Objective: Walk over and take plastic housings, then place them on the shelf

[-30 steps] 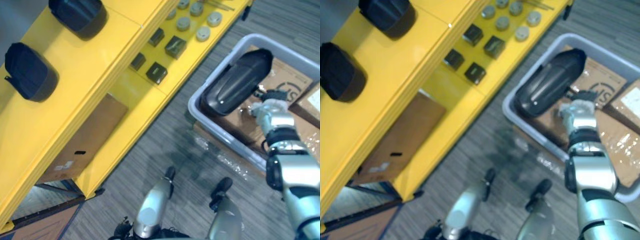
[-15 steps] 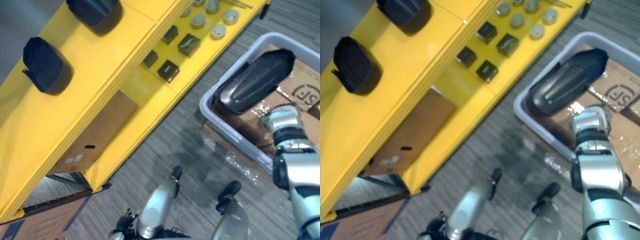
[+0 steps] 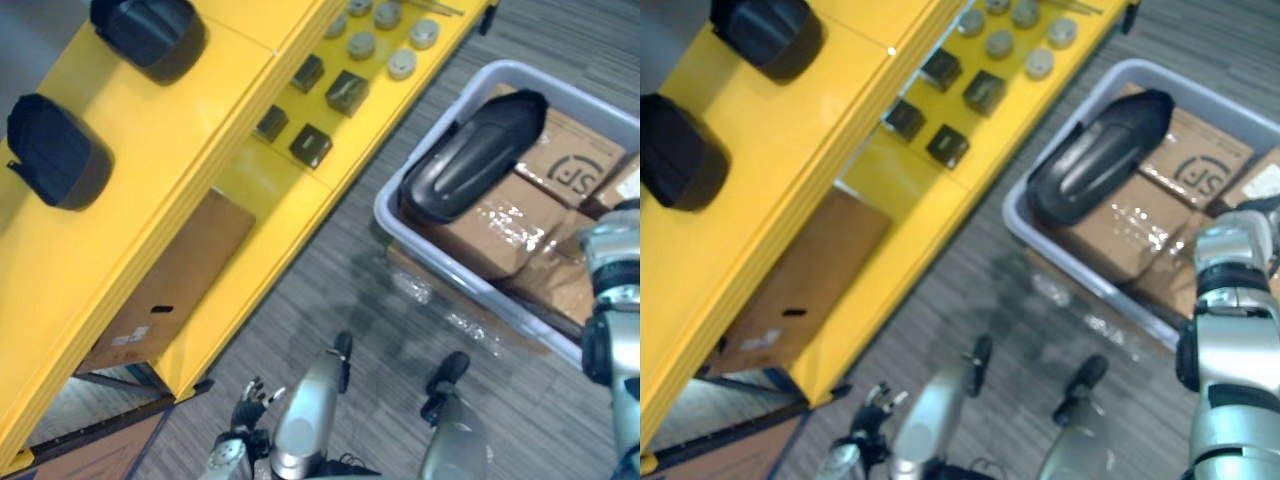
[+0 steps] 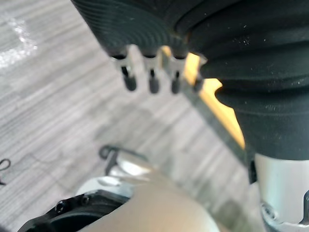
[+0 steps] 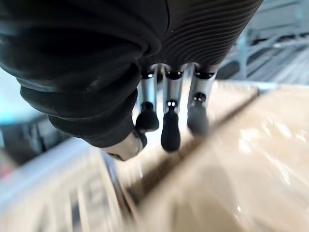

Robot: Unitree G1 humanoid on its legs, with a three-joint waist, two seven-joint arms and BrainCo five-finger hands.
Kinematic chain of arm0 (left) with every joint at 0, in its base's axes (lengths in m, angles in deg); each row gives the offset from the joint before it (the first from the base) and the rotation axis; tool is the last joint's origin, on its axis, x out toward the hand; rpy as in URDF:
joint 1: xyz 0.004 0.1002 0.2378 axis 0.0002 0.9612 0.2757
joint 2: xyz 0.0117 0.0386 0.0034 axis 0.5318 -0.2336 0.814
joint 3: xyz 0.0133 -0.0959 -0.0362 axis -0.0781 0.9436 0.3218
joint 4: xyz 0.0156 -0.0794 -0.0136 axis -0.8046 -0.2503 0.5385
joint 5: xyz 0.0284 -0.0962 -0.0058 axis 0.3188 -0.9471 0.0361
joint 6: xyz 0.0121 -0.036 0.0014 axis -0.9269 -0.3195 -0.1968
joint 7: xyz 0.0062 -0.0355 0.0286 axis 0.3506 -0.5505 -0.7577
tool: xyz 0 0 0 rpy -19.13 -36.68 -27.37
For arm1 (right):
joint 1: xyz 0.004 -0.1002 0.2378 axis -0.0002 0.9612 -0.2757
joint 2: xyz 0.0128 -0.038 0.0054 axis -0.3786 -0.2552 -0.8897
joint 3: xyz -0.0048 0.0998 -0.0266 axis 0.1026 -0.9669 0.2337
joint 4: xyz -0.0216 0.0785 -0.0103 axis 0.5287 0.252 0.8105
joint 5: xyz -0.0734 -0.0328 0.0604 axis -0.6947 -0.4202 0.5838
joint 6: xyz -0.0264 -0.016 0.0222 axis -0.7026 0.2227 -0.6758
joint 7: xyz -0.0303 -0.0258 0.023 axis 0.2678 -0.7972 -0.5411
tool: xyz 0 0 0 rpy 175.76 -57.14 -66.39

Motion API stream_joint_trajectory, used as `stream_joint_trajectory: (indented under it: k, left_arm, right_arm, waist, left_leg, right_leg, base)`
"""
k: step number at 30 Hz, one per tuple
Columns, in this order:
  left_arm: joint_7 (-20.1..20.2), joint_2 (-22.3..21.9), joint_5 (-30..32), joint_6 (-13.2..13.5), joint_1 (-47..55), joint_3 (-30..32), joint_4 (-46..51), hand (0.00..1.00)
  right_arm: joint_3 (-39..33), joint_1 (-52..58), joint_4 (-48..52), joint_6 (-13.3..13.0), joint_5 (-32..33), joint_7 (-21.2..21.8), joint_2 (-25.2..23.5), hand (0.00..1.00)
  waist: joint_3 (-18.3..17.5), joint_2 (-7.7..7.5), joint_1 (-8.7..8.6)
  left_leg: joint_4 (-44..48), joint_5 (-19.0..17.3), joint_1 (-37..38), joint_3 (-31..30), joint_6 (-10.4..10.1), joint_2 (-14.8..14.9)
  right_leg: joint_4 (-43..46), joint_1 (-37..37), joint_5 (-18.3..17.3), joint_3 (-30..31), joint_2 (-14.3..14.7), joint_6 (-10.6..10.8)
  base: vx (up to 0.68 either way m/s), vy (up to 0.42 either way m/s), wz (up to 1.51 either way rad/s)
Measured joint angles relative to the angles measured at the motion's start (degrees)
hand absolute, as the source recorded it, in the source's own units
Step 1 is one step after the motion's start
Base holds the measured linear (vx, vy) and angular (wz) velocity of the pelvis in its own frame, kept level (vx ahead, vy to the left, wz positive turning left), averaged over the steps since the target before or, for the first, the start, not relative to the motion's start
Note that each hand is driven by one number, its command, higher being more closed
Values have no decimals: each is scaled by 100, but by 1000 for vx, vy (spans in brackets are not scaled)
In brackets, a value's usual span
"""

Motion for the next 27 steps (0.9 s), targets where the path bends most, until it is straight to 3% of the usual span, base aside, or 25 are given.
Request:
stream_joint_trajectory:
  k: [2,4,5,9,12,16,23,27]
  left_arm:
    - [-8,52,0,-10,9,7,27,0]
    - [4,109,6,-40,9,12,28,0]
    - [15,165,11,-65,9,15,27,0]
    - [11,210,16,-113,8,26,-2,0]
    - [9,207,41,-113,6,24,-32,0]
    - [11,191,81,-108,-13,16,-174,0]
    - [27,90,129,-61,-16,17,-537,0]
    - [67,65,136,0,-67,13,-668,0]
  right_arm:
    - [253,-2,580,-888,2,57,223,0]
    - [490,-20,1066,-1366,28,291,296,0]
    - [706,-27,1486,-1822,229,567,316,0]
    - [992,-25,1906,-2519,612,1059,167,0]
    - [1120,-23,1921,-2782,896,1498,-107,0]
    - [1198,-19,1916,-2835,1050,1934,-492,0]
    - [1196,10,1369,-2577,1349,2408,-1156,0]
    - [1195,34,1121,-2479,1350,2528,-1198,0]
  waist:
    - [54,-78,-17]
    - [108,-158,-28]
    - [151,-221,-78]
    - [209,-312,-101]
    - [209,-312,-71]
    - [209,-311,-12]
    - [197,-292,118]
    - [191,-282,181]
  left_leg:
    - [1,-3,27,60,-4,60]
    - [-7,-14,71,123,-9,103]
    - [-7,-32,71,127,3,120]
    - [3,-32,38,136,5,136]
    - [3,-31,12,132,3,135]
    - [1,-27,7,128,0,136]
    - [-64,-19,54,139,14,91]
    - [-149,30,83,136,18,48]
  right_leg:
    - [-47,-5,18,69,46,-13]
    - [-113,7,65,142,116,-31]
    - [-142,15,68,145,137,-26]
    - [-258,25,123,141,173,-41]
    - [-299,24,187,125,181,-29]
    - [-301,13,236,122,181,-61]
    - [-236,13,208,128,112,-76]
    - [-184,8,164,105,53,-97]
  base:
    - [-68,-2,-21]
    - [-68,11,-22]
    - [-54,14,-11]
    - [-34,30,-4]
    - [8,41,1]
    - [37,46,1]
    - [2,54,1]
    - [-28,46,5]
